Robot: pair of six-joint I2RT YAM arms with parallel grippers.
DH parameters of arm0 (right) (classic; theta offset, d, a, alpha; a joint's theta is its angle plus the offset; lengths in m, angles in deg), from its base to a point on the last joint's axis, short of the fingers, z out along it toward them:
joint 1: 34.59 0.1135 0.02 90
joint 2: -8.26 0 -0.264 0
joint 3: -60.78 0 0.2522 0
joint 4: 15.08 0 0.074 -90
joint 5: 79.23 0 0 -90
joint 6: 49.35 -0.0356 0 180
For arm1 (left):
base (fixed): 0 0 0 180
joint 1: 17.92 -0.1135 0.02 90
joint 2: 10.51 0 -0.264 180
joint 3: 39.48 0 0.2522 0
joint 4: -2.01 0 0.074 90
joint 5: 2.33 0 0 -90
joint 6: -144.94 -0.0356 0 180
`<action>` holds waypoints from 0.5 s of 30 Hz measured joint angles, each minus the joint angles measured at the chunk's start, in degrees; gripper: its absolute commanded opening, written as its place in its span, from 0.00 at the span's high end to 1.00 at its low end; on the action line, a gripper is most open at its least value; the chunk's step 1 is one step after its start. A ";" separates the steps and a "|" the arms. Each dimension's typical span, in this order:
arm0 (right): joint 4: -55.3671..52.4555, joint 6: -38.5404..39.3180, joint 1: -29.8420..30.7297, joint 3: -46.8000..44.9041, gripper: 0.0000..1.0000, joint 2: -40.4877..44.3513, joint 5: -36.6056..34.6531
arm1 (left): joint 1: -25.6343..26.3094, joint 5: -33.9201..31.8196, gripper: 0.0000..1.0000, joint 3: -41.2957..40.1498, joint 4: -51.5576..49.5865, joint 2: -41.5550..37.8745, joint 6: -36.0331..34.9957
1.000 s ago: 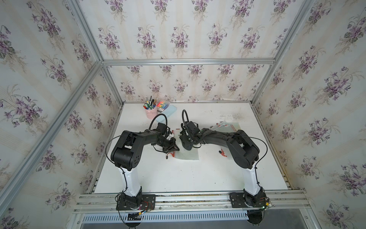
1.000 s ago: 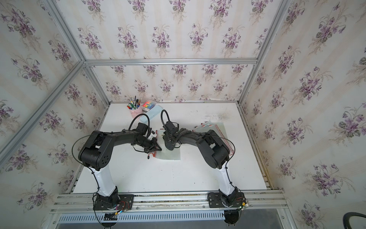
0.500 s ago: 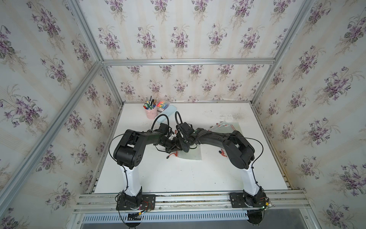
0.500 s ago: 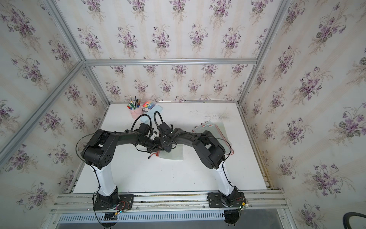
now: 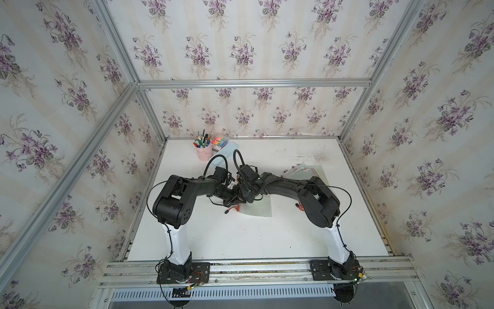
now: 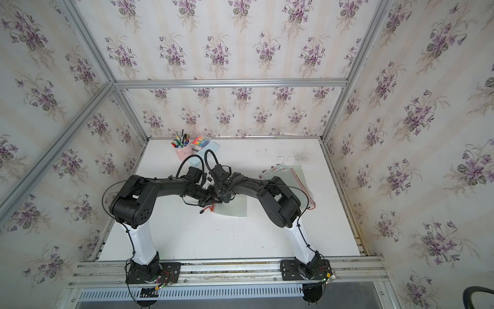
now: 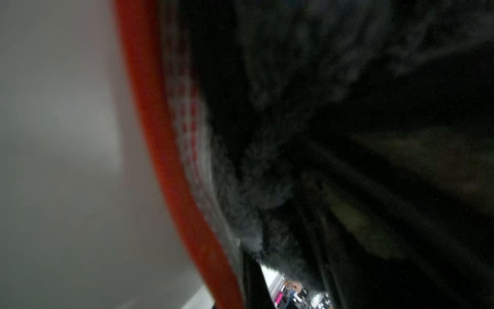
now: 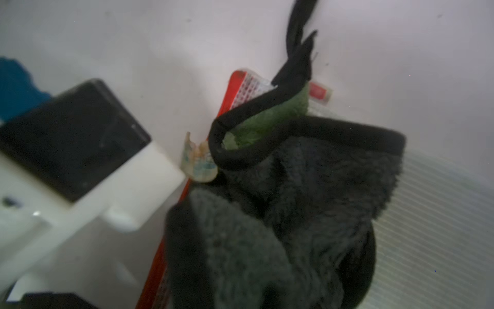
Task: Wipe the document bag
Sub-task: Wipe the dirt from the document bag.
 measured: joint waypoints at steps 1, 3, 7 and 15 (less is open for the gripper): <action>0.22 -0.02 -0.92 -0.33 0.71 -0.11 1.46 | 0.11 -0.37 1.00 -0.09 0.04 -0.17 -0.09; 1.68 -0.02 -3.26 -2.16 0.71 0.20 4.15 | 0.24 -1.14 1.00 -0.44 1.14 -0.46 -0.09; 6.08 -0.66 -9.81 -5.86 0.71 1.86 3.76 | 0.35 -1.84 1.00 -1.14 2.78 -0.76 -0.09; 1.66 -1.22 -1.68 -0.15 0.69 -0.35 -4.33 | 0.33 -0.37 1.00 -0.83 2.78 -0.07 -0.04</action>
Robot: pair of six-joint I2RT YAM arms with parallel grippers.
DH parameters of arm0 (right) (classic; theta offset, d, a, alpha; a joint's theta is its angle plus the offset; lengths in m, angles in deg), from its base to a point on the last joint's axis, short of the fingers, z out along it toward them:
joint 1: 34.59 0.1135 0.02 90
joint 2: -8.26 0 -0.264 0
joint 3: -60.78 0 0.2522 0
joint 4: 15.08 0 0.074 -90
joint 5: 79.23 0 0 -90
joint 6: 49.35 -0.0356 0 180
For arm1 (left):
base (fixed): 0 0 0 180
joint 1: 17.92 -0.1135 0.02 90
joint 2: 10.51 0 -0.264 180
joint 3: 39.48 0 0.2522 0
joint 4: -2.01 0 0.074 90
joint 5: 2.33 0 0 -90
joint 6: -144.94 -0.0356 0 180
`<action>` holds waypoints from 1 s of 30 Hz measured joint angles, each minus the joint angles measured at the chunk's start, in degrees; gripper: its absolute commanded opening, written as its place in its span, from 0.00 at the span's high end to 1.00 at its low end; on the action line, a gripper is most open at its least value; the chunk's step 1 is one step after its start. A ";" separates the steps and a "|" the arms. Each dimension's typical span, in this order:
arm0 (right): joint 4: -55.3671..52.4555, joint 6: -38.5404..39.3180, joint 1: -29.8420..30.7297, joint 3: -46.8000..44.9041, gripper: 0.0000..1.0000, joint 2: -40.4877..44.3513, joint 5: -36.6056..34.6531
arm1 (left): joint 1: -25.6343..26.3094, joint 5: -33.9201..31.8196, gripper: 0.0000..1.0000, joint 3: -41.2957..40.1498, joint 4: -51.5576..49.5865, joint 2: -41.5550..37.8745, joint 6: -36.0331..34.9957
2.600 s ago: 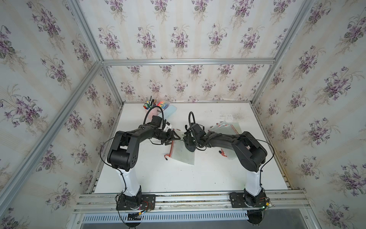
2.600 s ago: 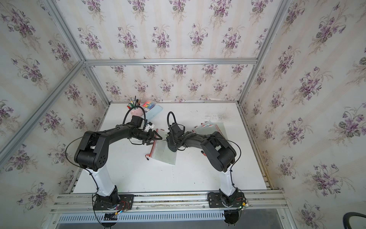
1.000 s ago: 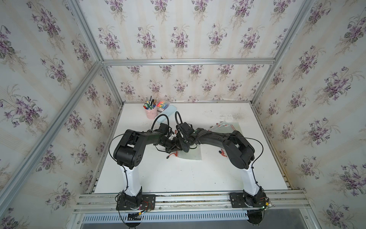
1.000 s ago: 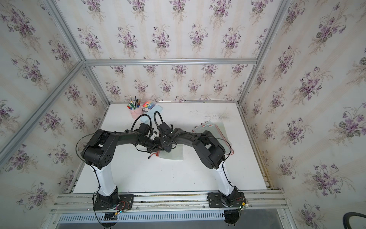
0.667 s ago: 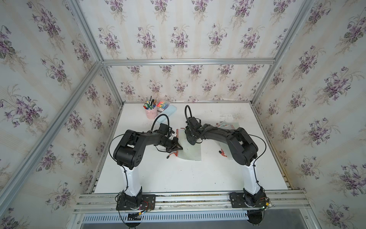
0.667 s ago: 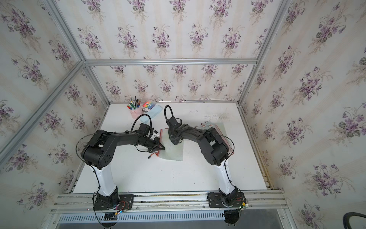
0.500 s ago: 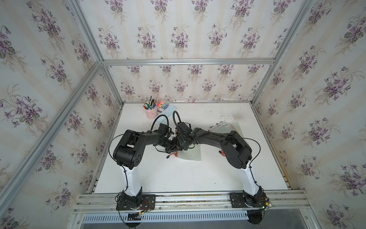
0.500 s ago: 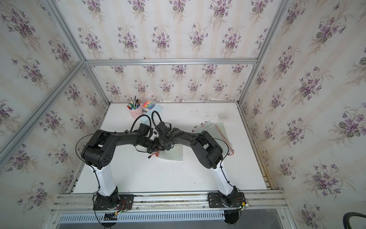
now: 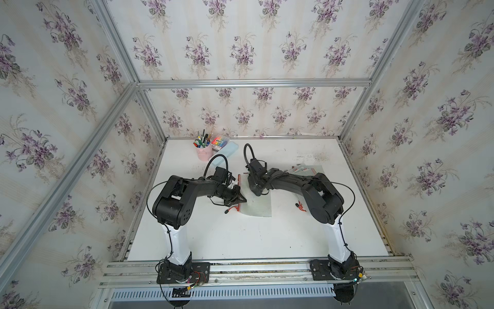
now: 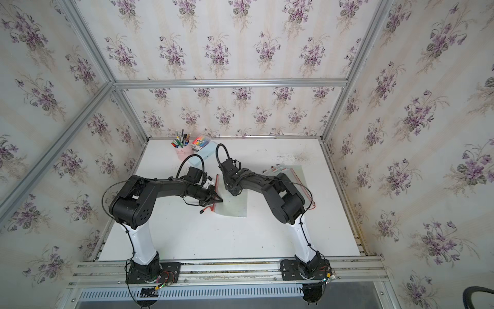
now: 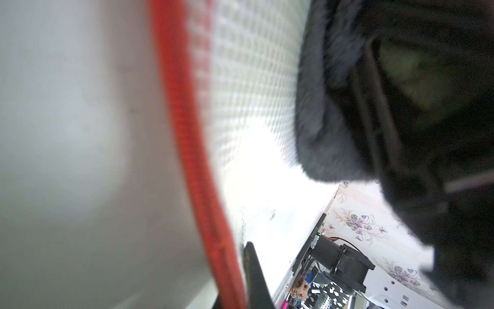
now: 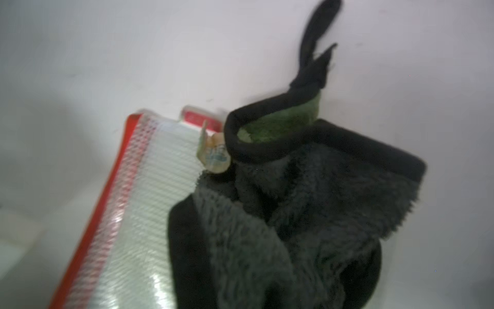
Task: Wipe the document bag
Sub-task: Wipe the dirt from the document bag.
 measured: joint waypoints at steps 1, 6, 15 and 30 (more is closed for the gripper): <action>0.24 0.15 1.03 0.52 0.69 -0.52 -0.09 | 0.00 0.13 1.00 0.13 -0.20 0.07 -0.02; 2.64 0.00 -5.09 -4.24 0.69 1.81 5.44 | 0.02 -0.44 1.00 -0.13 0.07 -0.31 0.31; -2.19 -0.31 -5.42 -3.69 0.68 4.13 2.62 | 0.02 -0.20 1.00 -0.85 1.27 -0.44 0.33; 0.35 -3.13 -10.86 -2.60 0.68 2.56 7.21 | 0.11 -1.01 1.00 -1.38 1.81 -0.98 0.85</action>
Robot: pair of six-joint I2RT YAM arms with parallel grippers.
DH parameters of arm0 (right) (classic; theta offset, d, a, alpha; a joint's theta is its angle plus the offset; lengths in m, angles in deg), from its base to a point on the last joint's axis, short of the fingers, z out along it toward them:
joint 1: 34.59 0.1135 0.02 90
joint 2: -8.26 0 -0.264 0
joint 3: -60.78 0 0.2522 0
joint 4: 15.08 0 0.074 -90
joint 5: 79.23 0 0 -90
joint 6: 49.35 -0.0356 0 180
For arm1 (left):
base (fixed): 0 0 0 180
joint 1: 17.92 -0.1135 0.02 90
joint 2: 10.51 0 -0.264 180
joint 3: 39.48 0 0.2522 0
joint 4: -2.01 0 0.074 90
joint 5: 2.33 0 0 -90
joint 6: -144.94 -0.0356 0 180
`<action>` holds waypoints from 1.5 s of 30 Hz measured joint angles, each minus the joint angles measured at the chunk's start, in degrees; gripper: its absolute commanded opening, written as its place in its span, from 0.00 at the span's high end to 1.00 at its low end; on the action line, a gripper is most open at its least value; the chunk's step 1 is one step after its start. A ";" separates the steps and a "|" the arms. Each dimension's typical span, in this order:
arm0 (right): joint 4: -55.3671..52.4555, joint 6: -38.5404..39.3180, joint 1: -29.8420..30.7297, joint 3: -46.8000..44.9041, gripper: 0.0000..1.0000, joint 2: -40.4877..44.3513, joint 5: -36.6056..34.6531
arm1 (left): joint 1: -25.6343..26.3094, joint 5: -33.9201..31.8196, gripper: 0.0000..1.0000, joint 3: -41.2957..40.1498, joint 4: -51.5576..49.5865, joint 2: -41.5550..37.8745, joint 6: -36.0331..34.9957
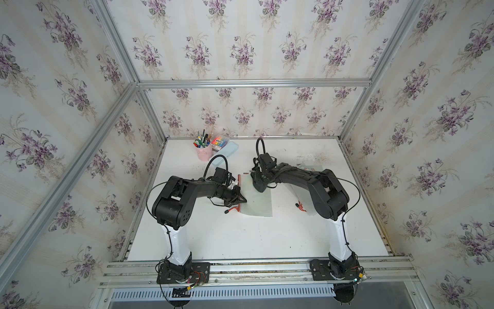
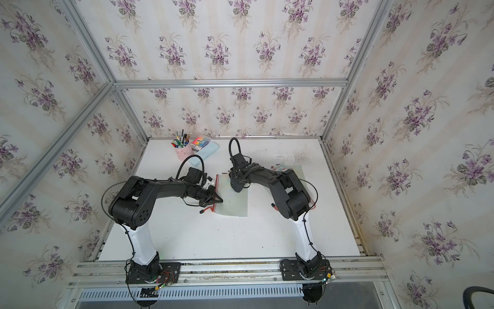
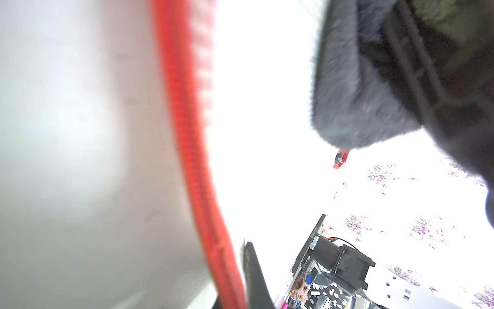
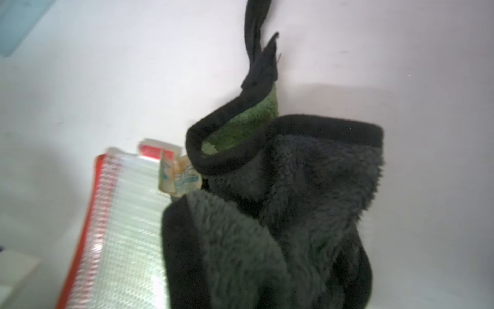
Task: Wipe the document bag
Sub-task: Wipe the dirt from the document bag.
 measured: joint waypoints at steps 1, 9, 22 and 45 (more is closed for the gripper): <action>-0.81 0.09 0.31 -0.09 0.68 0.50 -0.52 | 0.00 -0.09 1.00 -0.07 0.13 -0.07 0.00; -2.27 1.57 12.37 1.27 0.68 -0.22 1.18 | -0.17 0.90 1.00 -0.07 0.42 0.35 1.09; -2.10 0.24 5.88 -8.87 0.68 8.33 -2.25 | -0.09 1.31 1.00 -1.22 3.76 0.52 2.58; 2.23 0.31 7.72 -15.56 0.68 9.53 -1.86 | -0.11 1.27 0.79 -1.90 6.67 0.02 7.89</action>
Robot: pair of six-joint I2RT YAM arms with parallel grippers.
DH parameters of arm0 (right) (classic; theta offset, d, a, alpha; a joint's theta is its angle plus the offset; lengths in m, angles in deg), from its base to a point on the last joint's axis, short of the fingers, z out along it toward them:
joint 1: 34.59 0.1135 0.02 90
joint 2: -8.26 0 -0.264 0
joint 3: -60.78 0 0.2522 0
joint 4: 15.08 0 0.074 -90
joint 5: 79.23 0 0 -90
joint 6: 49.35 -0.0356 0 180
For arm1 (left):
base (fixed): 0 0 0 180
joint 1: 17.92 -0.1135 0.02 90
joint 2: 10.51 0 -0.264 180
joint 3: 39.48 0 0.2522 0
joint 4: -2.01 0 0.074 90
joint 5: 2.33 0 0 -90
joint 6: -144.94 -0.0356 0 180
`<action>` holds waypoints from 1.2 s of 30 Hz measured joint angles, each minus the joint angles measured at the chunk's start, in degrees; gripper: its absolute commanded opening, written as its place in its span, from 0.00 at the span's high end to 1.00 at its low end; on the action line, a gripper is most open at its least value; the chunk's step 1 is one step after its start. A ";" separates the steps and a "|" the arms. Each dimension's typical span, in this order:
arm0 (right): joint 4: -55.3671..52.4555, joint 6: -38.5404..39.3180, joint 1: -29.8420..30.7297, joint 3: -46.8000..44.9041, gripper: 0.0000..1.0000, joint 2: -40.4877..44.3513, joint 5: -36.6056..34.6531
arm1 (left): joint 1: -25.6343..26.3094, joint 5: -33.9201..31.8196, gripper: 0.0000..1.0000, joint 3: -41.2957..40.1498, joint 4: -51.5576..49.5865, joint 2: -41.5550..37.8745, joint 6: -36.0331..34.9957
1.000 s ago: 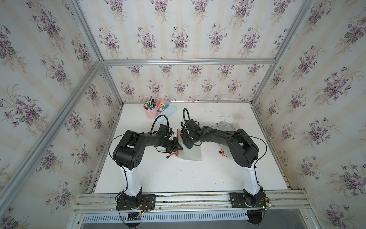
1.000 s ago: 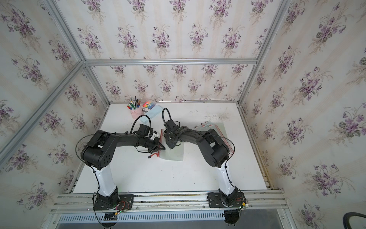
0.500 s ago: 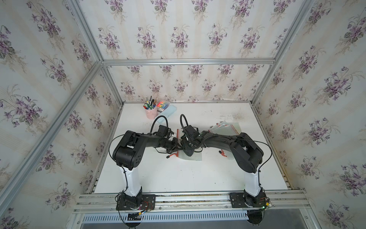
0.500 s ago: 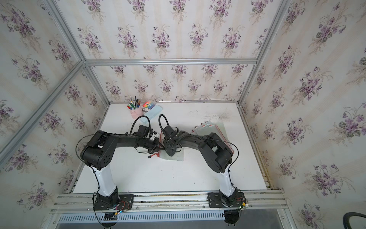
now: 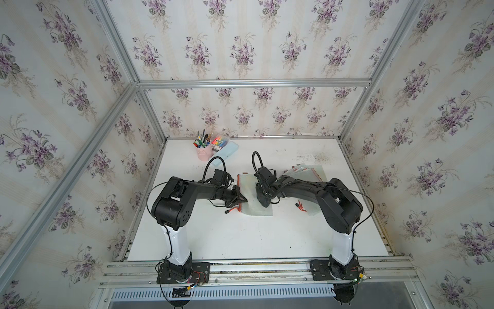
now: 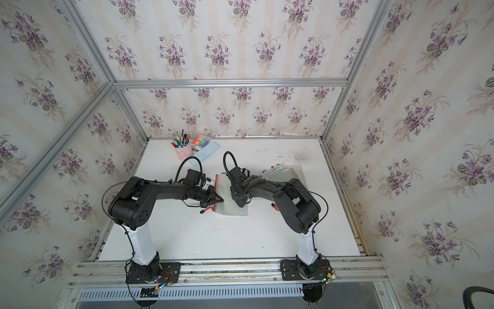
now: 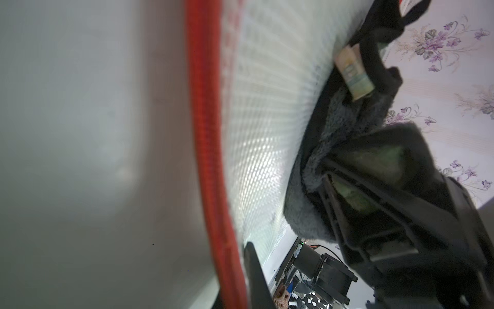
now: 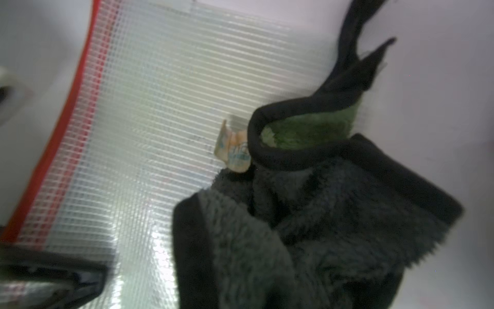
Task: Wipe the document bag
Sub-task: Wipe the dirt from the document bag.
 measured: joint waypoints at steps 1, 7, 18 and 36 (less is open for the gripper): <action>1.53 -0.02 0.11 -0.39 0.68 -0.11 0.11 | 0.00 -0.42 0.77 1.05 -0.92 0.07 -0.66; 3.82 1.18 0.26 -1.25 0.69 -0.31 -0.15 | -1.60 -3.28 0.68 6.62 -7.41 1.18 -4.55; 4.74 2.64 0.31 -1.86 0.69 0.11 -0.39 | -4.72 -3.45 0.87 19.30 -15.39 9.01 -10.60; 0.63 4.68 10.12 -2.54 0.69 2.69 2.60 | -5.16 -2.64 1.00 18.18 -12.35 9.75 -8.87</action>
